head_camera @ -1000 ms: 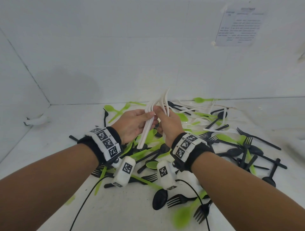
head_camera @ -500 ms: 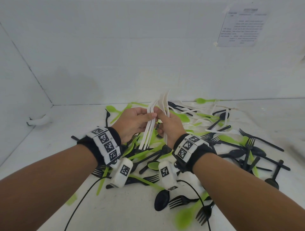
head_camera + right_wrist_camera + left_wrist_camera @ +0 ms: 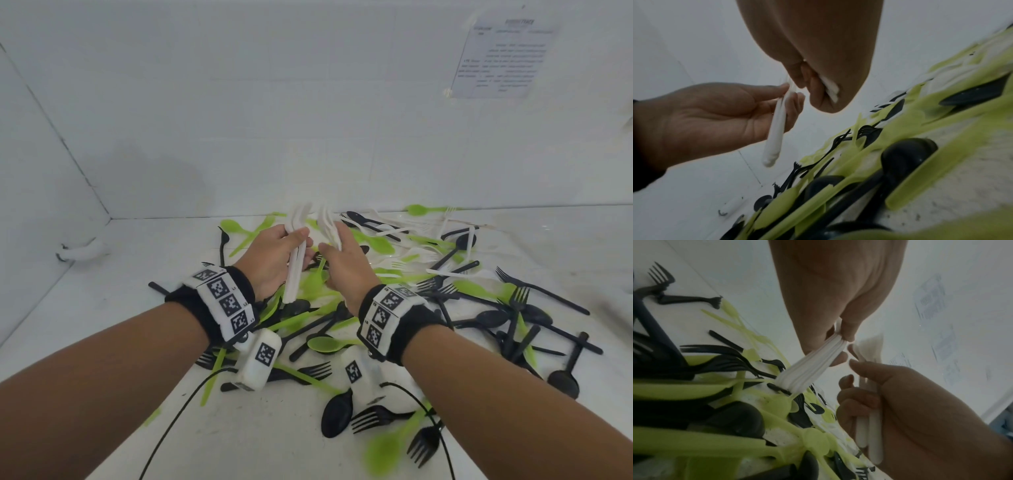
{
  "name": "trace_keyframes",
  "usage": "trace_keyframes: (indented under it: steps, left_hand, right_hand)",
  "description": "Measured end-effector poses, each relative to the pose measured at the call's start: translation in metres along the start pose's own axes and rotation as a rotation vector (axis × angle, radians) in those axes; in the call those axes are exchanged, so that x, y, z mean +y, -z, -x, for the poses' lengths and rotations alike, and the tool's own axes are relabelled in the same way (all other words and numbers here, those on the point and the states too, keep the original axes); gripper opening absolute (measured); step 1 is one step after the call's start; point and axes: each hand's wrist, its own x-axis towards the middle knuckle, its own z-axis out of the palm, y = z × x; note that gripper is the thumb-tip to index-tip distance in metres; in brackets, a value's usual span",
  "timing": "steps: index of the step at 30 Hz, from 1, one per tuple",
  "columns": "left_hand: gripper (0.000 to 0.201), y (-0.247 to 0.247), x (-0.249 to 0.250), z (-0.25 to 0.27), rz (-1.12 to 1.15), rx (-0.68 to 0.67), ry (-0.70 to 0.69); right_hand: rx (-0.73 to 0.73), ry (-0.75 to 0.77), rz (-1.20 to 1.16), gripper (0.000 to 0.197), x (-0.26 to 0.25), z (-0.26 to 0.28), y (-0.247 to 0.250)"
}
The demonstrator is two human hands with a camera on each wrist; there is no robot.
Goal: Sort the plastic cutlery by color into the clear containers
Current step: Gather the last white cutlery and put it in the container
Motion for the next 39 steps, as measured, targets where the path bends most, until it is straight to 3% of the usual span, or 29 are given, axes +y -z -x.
trace_keyframes:
  steps: [2, 7, 11, 21, 26, 28, 30, 36, 39]
  left_hand:
    - [0.020, -0.006, -0.002, 0.001, 0.001, -0.020, -0.016]
    - [0.022, -0.013, -0.006, 0.007, 0.027, -0.043, -0.045]
    - [0.020, -0.014, -0.006, 0.012, -0.006, -0.093, -0.030]
    - [0.026, -0.016, -0.007, 0.015, -0.061, -0.065, -0.051]
    - [0.024, -0.017, -0.005, 0.015, -0.034, -0.081, -0.036]
    - [0.021, -0.018, -0.005, 0.017, -0.052, -0.112, -0.024]
    - [0.022, -0.018, -0.005, 0.017, -0.085, -0.137, -0.022]
    - [0.023, -0.019, -0.006, 0.012, -0.122, -0.155, -0.047]
    - [0.028, -0.020, -0.007, 0.013, -0.146, -0.167, -0.037]
  right_hand:
    - [-0.013, 0.032, -0.026, 0.049, 0.000, 0.002, -0.005]
    - [-0.081, -0.098, -0.066, 0.057, 0.005, -0.005, -0.011]
    - [-0.178, -0.115, -0.024, 0.066, 0.002, -0.006, -0.005]
    - [-0.265, -0.209, -0.171, 0.050, -0.009, 0.001, 0.001]
    - [-0.296, -0.231, -0.252, 0.055, -0.001, 0.000, 0.007]
    - [-0.305, -0.255, -0.251, 0.044, -0.001, 0.003, 0.012]
    - [-0.284, -0.286, -0.253, 0.036, -0.002, 0.003, 0.015]
    - [-0.220, -0.283, -0.229, 0.057, -0.002, -0.003, 0.012]
    - [-0.177, -0.288, -0.258, 0.045, 0.000, -0.005, 0.015]
